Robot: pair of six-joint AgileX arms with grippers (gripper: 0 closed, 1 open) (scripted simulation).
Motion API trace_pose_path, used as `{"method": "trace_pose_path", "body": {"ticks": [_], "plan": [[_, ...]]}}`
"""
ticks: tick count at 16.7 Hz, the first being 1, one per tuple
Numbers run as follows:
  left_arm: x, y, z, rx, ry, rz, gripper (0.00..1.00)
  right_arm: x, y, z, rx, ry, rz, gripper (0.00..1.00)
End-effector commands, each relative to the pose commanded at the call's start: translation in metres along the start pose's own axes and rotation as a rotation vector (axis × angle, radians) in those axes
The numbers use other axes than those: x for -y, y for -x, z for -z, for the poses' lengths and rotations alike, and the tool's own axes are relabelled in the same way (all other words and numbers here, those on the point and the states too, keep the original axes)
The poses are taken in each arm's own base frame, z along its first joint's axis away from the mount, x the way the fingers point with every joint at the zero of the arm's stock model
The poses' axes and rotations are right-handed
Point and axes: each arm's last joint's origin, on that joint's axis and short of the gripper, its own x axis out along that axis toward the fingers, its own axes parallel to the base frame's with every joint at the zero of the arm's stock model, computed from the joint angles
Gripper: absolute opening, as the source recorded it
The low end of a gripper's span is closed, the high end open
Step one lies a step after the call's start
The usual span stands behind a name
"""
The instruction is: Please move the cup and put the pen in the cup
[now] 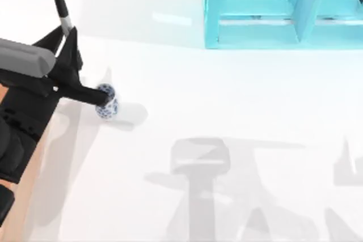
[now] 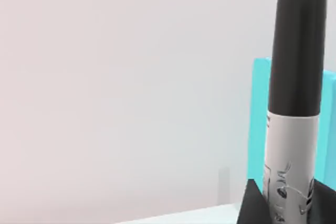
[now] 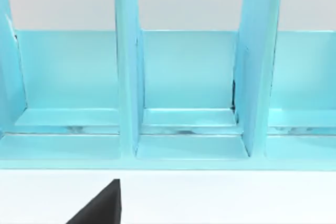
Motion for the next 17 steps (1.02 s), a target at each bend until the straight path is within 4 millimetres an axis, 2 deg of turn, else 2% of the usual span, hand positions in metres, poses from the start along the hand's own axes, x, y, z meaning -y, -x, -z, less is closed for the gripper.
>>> {"method": "trace_pose_path", "body": {"ticks": [6, 17], "plan": [[0.001, -0.001, 0.0, -0.001, 0.0, 0.003, 0.0, 0.0, 0.0, 0.0, 0.0, 0.0, 0.0, 1.0], [0.001, -0.029, 0.014, -0.004, 0.0, 0.003, 0.0, 0.0, 0.0, 0.0, 0.0, 0.0, 0.0, 1.0]]}}
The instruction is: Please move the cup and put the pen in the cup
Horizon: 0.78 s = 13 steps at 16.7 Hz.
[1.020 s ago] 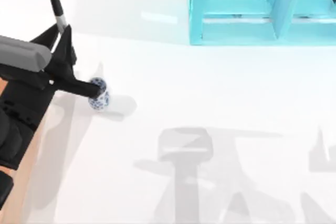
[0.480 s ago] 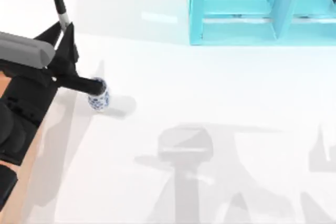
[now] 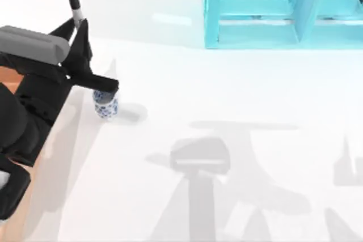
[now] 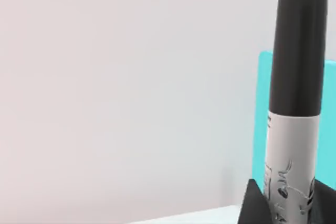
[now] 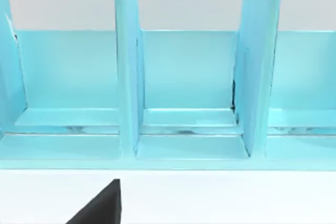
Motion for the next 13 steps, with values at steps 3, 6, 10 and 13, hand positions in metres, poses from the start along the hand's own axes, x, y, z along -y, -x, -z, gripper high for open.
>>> {"method": "trace_pose_path", "body": {"ticks": [3, 6, 10, 13], "plan": [[-0.0003, -0.0077, 0.0052, 0.0, 0.0, -0.001, 0.0, 0.0, 0.0, 0.0, 0.0, 0.0, 0.0, 1.0], [-0.0009, -0.0114, 0.0066, 0.004, 0.0, -0.003, 0.0, 0.0, 0.0, 0.0, 0.0, 0.0, 0.0, 1.0], [-0.0009, -0.0114, 0.0066, 0.004, 0.0, -0.003, 0.15, 0.0, 0.0, 0.0, 0.0, 0.0, 0.0, 1.0], [-0.0009, -0.0114, 0.0066, 0.004, 0.0, -0.003, 0.38, 0.0, 0.0, 0.0, 0.0, 0.0, 0.0, 1.0]]}}
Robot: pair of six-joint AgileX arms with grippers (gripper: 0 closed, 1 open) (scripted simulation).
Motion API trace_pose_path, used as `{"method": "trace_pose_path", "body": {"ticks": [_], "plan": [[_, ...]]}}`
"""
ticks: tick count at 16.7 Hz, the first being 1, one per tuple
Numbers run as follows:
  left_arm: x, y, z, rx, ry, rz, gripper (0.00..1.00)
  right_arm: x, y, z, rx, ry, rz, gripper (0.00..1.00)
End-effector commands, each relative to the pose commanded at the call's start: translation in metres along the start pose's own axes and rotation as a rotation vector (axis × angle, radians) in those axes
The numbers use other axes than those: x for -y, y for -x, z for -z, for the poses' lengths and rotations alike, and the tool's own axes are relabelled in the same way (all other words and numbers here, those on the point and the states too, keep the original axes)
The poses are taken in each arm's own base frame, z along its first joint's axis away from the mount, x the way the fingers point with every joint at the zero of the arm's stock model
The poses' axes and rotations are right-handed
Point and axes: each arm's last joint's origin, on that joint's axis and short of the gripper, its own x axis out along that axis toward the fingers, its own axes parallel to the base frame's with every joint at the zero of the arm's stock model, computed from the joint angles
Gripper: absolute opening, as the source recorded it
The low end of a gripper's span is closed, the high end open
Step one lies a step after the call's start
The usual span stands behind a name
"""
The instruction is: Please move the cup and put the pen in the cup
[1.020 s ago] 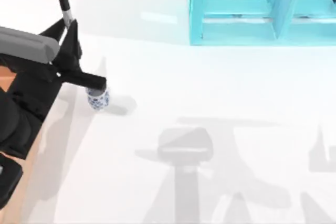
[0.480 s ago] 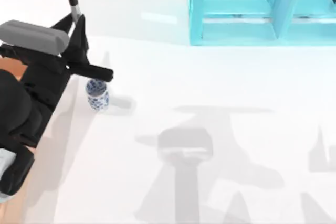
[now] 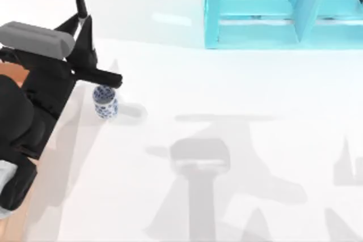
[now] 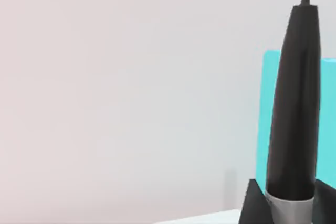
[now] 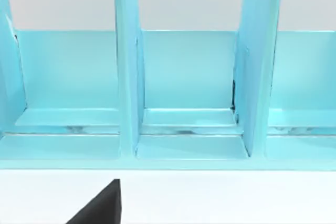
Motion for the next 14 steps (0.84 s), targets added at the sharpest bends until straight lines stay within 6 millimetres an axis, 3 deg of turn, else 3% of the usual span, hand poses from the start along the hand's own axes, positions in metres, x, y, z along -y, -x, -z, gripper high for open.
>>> {"method": "trace_pose_path", "body": {"ticks": [8, 14], "plan": [[0.0, 0.0, 0.0, 0.0, 0.0, 0.0, 0.98, 0.0, 0.0, 0.0, 0.0, 0.0, 0.0, 1.0], [0.0, 0.0, 0.0, 0.0, 0.0, 0.0, 1.0, 0.0, 0.0, 0.0, 0.0, 0.0, 0.0, 1.0]]}}
